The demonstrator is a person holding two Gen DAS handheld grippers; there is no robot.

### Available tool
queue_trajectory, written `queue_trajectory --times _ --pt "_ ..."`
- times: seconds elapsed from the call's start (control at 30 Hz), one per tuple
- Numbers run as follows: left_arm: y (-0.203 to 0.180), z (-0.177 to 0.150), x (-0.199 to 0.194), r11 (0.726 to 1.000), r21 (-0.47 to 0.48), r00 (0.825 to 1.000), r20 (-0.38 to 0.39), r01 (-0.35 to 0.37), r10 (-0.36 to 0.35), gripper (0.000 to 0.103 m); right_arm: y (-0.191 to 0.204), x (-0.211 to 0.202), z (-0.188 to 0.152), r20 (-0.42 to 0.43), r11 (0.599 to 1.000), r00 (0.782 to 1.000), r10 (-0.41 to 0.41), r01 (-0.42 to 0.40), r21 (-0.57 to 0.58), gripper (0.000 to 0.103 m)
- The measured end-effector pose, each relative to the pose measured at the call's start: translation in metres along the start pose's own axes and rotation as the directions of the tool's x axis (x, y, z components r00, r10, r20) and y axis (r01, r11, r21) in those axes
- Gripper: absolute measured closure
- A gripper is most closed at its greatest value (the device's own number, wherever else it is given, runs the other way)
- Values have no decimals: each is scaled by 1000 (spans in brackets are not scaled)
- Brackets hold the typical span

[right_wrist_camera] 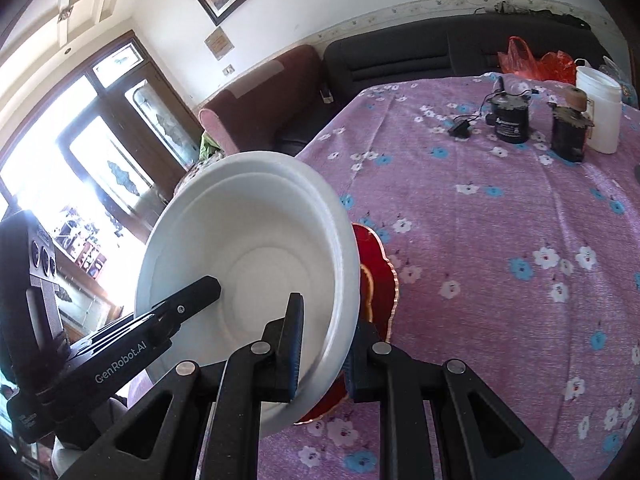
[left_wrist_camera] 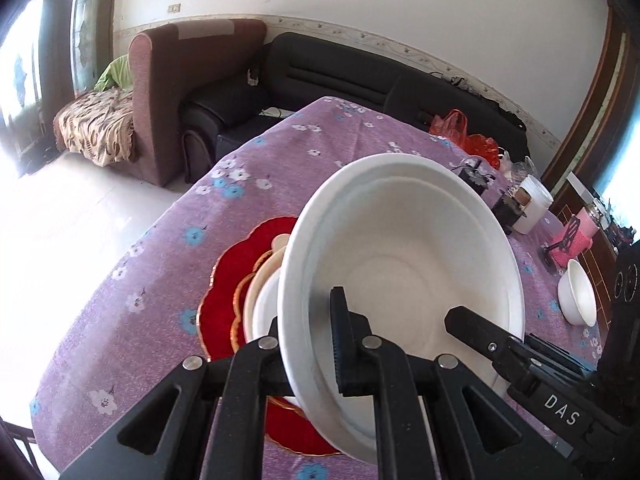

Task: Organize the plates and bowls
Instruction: 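Carry the white bowl onto the bowl stack and open the right gripper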

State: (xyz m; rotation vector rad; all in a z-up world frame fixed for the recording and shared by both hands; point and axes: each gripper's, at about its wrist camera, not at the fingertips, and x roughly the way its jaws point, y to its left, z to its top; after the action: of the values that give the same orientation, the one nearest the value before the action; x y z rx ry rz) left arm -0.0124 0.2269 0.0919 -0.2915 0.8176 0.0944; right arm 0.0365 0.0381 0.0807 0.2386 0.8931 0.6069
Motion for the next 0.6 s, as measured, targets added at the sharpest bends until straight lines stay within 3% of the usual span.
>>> queue_trajectory --times 0.27,0.37,0.53,0.6 --pt "26 -3 17 999 -37 999 -38 -34 33 93 14 38 -4 -62 999 998 -33 33 -12 84" --pt "29 -3 20 998 -42 999 -40 -36 34 88 12 43 -3 -67 999 997 -41 41 -7 84" --pt "38 0 15 997 -72 999 -10 -41 40 61 11 47 -3 -65 998 996 -59 58 -9 84" --pt "43 2 11 995 -92 999 4 -39 40 58 11 46 -4 -59 998 996 -62 62 -5 84"
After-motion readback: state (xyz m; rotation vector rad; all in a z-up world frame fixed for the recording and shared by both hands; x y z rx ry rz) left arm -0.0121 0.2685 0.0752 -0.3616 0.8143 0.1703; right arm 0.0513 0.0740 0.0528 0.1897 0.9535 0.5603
